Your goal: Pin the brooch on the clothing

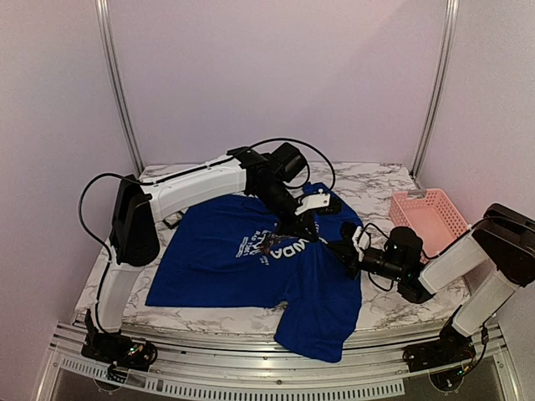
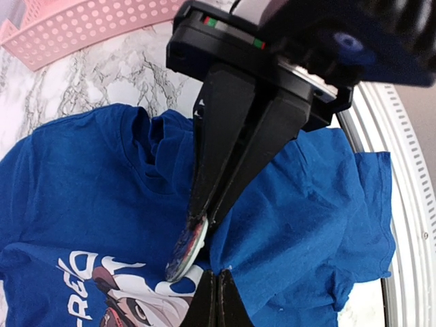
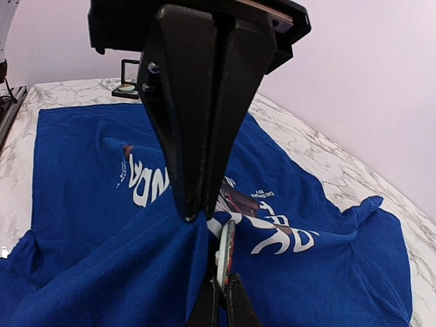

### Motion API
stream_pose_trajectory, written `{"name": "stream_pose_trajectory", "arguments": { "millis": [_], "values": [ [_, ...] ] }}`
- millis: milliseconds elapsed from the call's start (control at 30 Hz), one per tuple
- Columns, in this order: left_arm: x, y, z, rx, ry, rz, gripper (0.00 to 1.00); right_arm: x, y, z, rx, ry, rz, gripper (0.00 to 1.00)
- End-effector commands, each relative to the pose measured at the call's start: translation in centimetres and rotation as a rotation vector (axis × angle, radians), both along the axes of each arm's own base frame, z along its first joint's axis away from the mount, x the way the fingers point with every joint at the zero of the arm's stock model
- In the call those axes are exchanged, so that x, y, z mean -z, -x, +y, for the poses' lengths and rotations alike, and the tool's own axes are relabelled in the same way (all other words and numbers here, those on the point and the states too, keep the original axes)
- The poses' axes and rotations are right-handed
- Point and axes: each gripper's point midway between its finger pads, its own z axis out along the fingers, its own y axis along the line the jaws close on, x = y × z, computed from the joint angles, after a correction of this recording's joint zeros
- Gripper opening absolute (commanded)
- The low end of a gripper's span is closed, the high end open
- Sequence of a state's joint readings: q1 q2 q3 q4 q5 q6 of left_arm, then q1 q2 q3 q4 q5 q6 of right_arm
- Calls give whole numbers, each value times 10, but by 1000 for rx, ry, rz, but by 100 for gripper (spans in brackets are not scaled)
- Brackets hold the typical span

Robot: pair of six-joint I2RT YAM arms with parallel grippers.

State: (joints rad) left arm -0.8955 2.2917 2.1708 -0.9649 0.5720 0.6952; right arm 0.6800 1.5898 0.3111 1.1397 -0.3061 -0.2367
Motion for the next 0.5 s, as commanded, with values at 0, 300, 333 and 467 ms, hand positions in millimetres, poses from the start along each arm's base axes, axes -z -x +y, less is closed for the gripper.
{"name": "stream_pose_trajectory", "arguments": {
  "millis": [0, 300, 333, 467],
  "values": [
    [8, -9, 1, -30, -5, 18, 0, -18, 14, 4, -62, -46, -47, 0],
    [9, -17, -2, -66, 4, 14, 0, -38, 29, 9, -136, -131, -39, 0],
    [8, -17, -2, -65, 7, 16, 0, -38, 29, 8, -136, -132, -42, 0],
    [11, -17, -1, -61, -2, 14, 0, -47, 31, 8, -147, -171, -58, 0]
  ]
}}
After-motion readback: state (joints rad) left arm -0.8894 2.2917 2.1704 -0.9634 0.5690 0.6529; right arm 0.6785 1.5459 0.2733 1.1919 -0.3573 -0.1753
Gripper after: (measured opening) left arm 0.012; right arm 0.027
